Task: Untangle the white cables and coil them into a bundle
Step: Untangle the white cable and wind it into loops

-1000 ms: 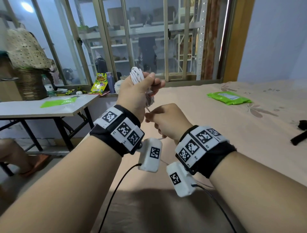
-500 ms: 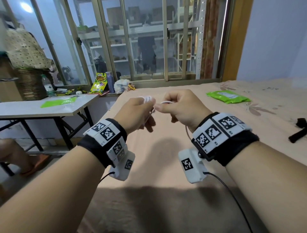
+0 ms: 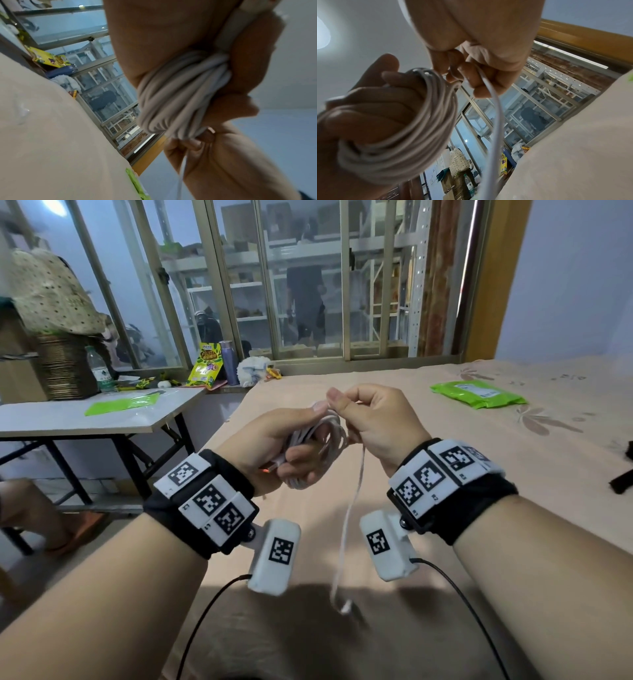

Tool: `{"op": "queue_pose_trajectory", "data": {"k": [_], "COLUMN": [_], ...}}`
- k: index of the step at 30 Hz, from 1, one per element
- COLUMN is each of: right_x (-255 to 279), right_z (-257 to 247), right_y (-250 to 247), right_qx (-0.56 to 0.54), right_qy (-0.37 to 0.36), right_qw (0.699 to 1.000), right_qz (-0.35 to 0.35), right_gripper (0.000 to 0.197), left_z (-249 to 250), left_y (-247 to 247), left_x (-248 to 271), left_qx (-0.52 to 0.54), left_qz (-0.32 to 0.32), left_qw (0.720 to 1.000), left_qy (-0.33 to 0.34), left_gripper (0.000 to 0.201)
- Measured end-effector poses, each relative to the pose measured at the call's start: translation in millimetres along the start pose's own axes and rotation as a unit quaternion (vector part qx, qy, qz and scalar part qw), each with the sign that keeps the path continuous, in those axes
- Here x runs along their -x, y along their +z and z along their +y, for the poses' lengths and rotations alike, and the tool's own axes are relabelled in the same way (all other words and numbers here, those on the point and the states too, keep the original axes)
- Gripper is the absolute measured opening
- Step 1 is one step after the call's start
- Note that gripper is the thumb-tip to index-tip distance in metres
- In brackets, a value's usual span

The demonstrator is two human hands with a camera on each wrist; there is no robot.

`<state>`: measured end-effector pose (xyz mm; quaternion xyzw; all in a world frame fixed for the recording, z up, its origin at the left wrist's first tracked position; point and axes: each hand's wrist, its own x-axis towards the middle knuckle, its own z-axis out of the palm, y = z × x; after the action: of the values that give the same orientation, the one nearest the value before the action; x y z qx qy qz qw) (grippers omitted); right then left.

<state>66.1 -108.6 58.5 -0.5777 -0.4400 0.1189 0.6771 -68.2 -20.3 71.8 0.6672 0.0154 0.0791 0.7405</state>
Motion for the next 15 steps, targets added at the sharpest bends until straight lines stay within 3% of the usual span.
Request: {"op": "queue_pose_trajectory", "data": {"k": [5, 11, 15], "right_x": [4, 8, 14], "right_z": [9, 4, 3], "right_y": [6, 10, 14], "right_qx": [-0.035, -0.094, -0.104], "right_qy": [0.063, 0.106, 0.137], "right_qw": [0.997, 0.989, 0.985], "right_qz": [-0.027, -0.031, -0.001], "right_gripper": [0.046, 0.03, 0.039], "left_z": [6, 7, 12], "left_y": [1, -2, -1], "left_x": [4, 5, 7], "left_qx": [0.093, 0.115, 0.146], "left_qz": [-0.017, -0.014, 0.004], "left_qw": [0.995, 0.993, 0.988], "left_qy": [0.018, 0.033, 0.057], "left_gripper": [0.032, 0.034, 0.037]}}
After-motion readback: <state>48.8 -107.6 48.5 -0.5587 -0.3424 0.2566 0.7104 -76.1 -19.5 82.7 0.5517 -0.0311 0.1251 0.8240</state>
